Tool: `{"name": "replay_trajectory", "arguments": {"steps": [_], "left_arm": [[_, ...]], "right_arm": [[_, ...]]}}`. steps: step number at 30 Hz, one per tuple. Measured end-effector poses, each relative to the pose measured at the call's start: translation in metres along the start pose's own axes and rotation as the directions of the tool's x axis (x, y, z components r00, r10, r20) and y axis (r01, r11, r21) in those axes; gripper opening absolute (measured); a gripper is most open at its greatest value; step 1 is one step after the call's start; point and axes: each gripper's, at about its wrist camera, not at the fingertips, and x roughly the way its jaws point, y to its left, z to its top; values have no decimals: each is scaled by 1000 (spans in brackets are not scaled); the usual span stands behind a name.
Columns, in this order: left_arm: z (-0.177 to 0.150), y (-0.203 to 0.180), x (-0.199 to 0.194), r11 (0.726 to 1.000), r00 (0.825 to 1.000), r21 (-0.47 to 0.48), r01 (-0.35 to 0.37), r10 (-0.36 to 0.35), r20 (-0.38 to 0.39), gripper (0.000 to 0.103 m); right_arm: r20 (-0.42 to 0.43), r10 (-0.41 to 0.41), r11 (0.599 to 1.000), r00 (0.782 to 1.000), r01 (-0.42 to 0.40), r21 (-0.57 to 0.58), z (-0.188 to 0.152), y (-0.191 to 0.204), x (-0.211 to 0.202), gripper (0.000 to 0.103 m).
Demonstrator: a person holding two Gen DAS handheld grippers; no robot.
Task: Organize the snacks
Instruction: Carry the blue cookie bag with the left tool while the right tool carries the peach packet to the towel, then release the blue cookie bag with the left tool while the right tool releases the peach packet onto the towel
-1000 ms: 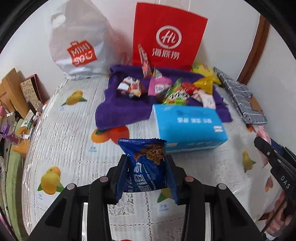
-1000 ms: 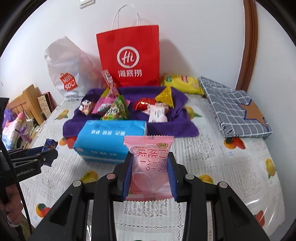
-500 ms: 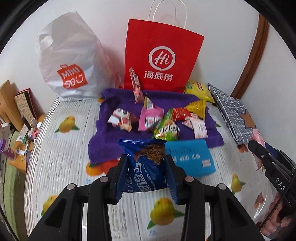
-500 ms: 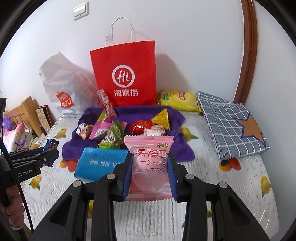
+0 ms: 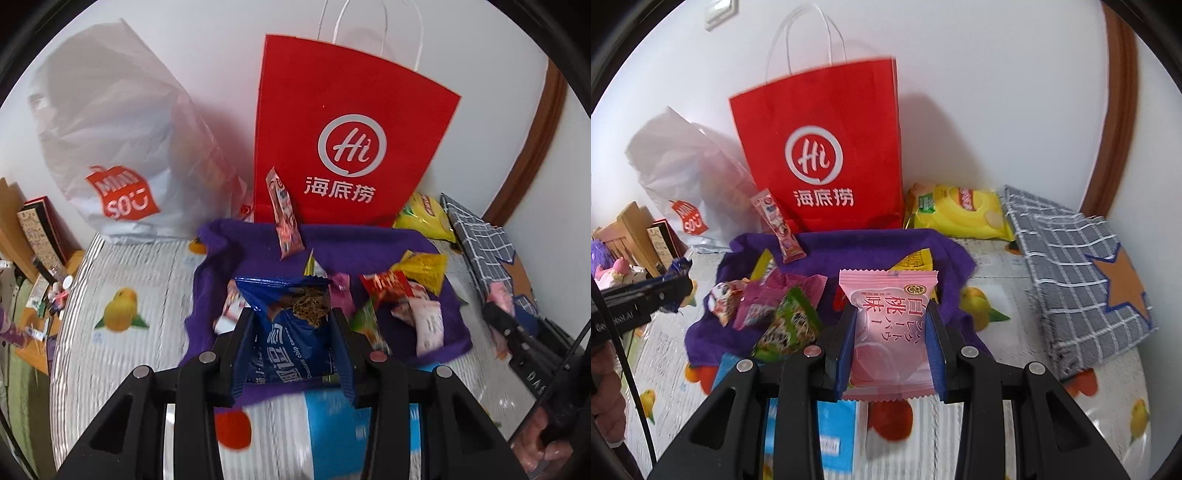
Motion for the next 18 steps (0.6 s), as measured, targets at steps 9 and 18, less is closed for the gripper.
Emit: {"name": "replay_trajectory", "arguments": {"steps": [9,18], "left_arm": [[24,-15,49,1000,999,25,18,-17,-31,39],[26,-25,69,998,997,58,23,-19,-73,49]], "right_arm": [[-84,5,1000,996,-6,-9,5,3,67,35],[-122,-9,1000,992,8,-11,3,-1,86,46]]}}
